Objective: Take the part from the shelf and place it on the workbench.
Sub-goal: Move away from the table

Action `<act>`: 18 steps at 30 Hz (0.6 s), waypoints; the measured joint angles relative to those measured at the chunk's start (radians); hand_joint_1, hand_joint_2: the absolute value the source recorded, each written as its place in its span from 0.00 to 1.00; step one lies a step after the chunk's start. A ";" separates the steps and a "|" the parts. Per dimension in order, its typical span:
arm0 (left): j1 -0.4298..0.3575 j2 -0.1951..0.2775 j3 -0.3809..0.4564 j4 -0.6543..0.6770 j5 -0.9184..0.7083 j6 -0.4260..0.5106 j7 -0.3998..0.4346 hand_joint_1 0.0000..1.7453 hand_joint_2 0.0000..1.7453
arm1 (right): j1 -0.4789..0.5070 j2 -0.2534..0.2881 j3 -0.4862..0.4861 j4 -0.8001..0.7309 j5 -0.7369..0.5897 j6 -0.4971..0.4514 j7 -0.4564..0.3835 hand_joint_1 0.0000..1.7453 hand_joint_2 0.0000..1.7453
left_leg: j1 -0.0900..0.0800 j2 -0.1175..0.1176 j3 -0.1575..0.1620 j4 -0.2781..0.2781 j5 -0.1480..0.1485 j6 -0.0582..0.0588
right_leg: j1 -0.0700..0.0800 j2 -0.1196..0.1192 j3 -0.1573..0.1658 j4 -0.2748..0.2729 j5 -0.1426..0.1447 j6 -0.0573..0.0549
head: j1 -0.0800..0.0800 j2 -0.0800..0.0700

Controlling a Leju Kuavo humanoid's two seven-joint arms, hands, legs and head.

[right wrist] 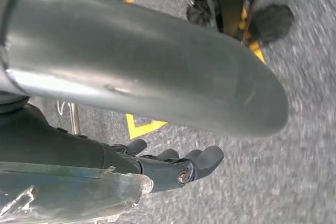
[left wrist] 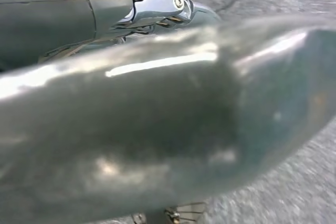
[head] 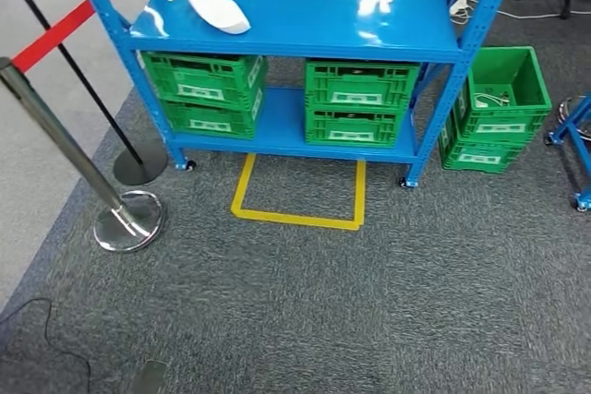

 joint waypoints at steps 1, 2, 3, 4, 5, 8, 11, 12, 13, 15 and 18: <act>0.000 0.000 0.000 0.000 0.001 0.000 -0.002 0.00 0.00 | -0.001 0.000 0.000 0.000 0.001 0.000 0.000 0.00 0.00 | 0.002 -0.024 -0.023 0.050 -0.029 -0.005 | -0.002 0.009 -0.001 -0.001 0.002 -0.005 | -0.002 0.000; 0.001 0.000 0.000 0.000 0.003 0.000 -0.004 0.00 0.00 | -0.003 0.000 0.000 0.000 0.002 -0.001 0.000 0.00 0.00 | 0.004 -0.043 -0.054 0.114 -0.060 -0.007 | -0.003 0.019 -0.002 -0.001 0.003 -0.008 | -0.003 0.000; 0.003 0.000 0.000 0.000 0.005 0.000 -0.005 0.00 0.00 | -0.005 0.000 0.000 0.000 0.002 -0.001 0.000 0.00 0.00 | 0.005 -0.051 -0.086 0.178 -0.085 -0.009 | -0.003 0.031 -0.003 -0.001 0.004 -0.010 | -0.003 0.000; 0.005 0.000 0.000 0.000 0.008 0.000 -0.005 0.00 0.00 | -0.004 0.000 0.000 0.000 0.002 0.000 0.000 0.00 0.00 | 0.005 -0.054 -0.110 0.221 -0.094 -0.009 | -0.003 0.043 -0.003 -0.001 0.004 -0.011 | -0.003 0.000; 0.006 0.000 0.000 0.000 0.009 0.000 -0.005 0.00 0.00 | -0.003 0.000 0.000 0.000 0.002 0.000 -0.001 0.00 0.00 | 0.005 -0.056 -0.120 0.234 -0.084 -0.009 | -0.003 0.056 -0.003 -0.001 0.005 -0.011 | -0.003 0.000; 0.006 0.000 0.000 0.000 0.010 0.000 -0.005 0.00 0.00 | -0.001 0.000 0.000 0.000 0.003 -0.001 -0.004 0.00 0.00 | 0.008 -0.074 -0.063 0.095 0.015 -0.004 | -0.005 0.086 -0.003 -0.001 0.008 -0.004 | -0.004 0.000; 0.001 -0.001 0.000 0.000 0.012 -0.003 -0.008 0.00 0.00 | -0.001 0.000 0.000 0.000 0.011 -0.008 -0.010 0.00 0.00 | 0.013 -0.102 -0.013 -0.030 0.050 0.002 | 0.000 0.104 -0.012 0.004 0.007 0.007 | -0.007 0.000; 0.000 -0.003 0.000 0.000 0.015 -0.008 -0.011 0.00 0.00 | 0.000 0.000 0.000 0.000 0.014 -0.011 -0.011 0.00 0.00 | 0.013 -0.103 -0.011 -0.040 0.049 0.003 | 0.002 0.106 -0.017 0.004 0.006 0.001 | -0.007 0.000; 0.000 -0.004 0.000 0.000 0.019 -0.015 -0.015 0.00 0.00 | 0.002 0.000 0.000 0.000 0.017 -0.013 -0.014 0.00 0.00 | 0.013 -0.103 -0.011 -0.040 0.050 0.003 | 0.002 0.106 -0.019 0.001 0.005 -0.006 | -0.005 0.000; 0.001 -0.004 0.004 0.000 0.026 -0.042 -0.023 0.00 0.00 | 0.004 0.000 0.000 0.001 0.021 -0.015 -0.022 0.00 0.00 | 0.012 -0.103 -0.011 -0.041 0.051 0.007 | 0.002 0.104 -0.019 -0.004 0.006 -0.018 | -0.004 0.000; 0.002 -0.004 0.020 0.000 0.030 -0.089 -0.025 0.00 0.00 | 0.003 0.001 0.001 0.001 0.025 -0.016 -0.029 0.00 0.00 | 0.009 -0.104 -0.012 -0.041 0.053 0.014 | 0.000 0.103 -0.015 -0.013 0.015 -0.003 | -0.004 0.000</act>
